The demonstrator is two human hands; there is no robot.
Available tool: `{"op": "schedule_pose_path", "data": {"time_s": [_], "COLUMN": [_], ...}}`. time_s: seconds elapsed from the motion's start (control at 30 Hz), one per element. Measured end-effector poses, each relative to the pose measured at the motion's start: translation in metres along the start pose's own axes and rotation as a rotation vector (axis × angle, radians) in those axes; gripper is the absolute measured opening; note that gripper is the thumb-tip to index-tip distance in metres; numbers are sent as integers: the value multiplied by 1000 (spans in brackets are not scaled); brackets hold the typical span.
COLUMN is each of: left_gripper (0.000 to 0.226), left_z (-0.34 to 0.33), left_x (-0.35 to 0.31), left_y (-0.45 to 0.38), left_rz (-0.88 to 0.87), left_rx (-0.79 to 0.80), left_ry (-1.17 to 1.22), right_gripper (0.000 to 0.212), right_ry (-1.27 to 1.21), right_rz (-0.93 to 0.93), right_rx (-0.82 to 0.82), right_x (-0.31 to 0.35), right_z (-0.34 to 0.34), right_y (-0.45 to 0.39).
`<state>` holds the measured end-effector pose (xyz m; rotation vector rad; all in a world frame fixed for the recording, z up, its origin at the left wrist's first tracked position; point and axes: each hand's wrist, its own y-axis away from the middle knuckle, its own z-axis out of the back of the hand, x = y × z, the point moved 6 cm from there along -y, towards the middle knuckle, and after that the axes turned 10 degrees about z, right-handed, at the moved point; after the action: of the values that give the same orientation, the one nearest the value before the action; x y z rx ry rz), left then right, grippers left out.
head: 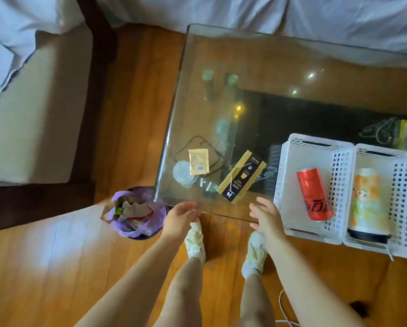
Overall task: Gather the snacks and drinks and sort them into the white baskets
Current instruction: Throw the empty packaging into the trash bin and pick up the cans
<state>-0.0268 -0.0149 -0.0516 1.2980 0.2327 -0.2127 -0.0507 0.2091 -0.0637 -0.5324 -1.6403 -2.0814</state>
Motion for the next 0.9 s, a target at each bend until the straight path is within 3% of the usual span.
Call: {"op": "schedule_pose_path", "data": {"time_s": [0.13,0.27,0.53,0.67,0.9], "left_gripper": [35,49,51,47,25], "left_z": [6,-1,-3,-1,-3], "left_x": [-29,-50,-73,-77,-81], "left_y": [-58,-100,-128,-128,-131], "left_rz": [-15,-102,-161,-175,-210], "left_rx": [-151,-286,-514,-525,-505], "left_ry": [1,-108,-340,-384,-487], "right_gripper": [67,87,87,88,85], "right_ry": [32,274,348,346,134], "right_rz": [-26,37,92,62,13], "right_rx": [-144,-241,-346,-321,-289], "right_x": [0,-4,-6,-13,-20], "right_z": [-24,-36,-46,-49,-51], "right_y": [-38,-59,-68,-73,-86]}}
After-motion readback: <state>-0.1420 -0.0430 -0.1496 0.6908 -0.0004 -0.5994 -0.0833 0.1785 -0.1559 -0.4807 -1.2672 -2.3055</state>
